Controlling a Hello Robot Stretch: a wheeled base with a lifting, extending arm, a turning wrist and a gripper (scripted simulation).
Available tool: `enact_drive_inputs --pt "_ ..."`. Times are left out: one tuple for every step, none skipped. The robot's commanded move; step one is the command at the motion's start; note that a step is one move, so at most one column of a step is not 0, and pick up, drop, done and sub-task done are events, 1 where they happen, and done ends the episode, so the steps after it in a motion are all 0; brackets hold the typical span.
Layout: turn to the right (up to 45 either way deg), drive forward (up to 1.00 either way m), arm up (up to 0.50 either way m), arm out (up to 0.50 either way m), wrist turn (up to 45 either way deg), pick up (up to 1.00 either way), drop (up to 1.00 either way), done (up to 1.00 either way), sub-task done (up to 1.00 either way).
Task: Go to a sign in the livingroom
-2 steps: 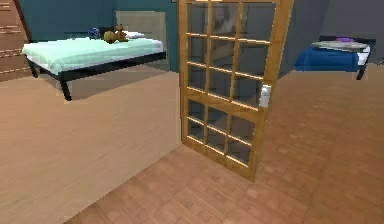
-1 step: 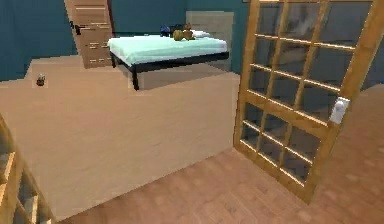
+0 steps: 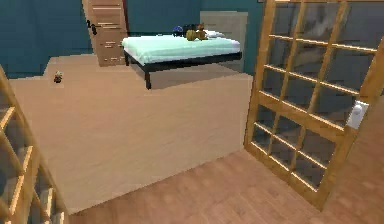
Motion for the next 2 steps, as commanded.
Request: enact_drive_inputs --pt "0.0 0.6 0.0 0.0 0.0 0.0 0.0 0.0 0.0" --pt "-3.0 0.0 0.0 0.0 0.0 0.0 0.0 0.0 0.0"
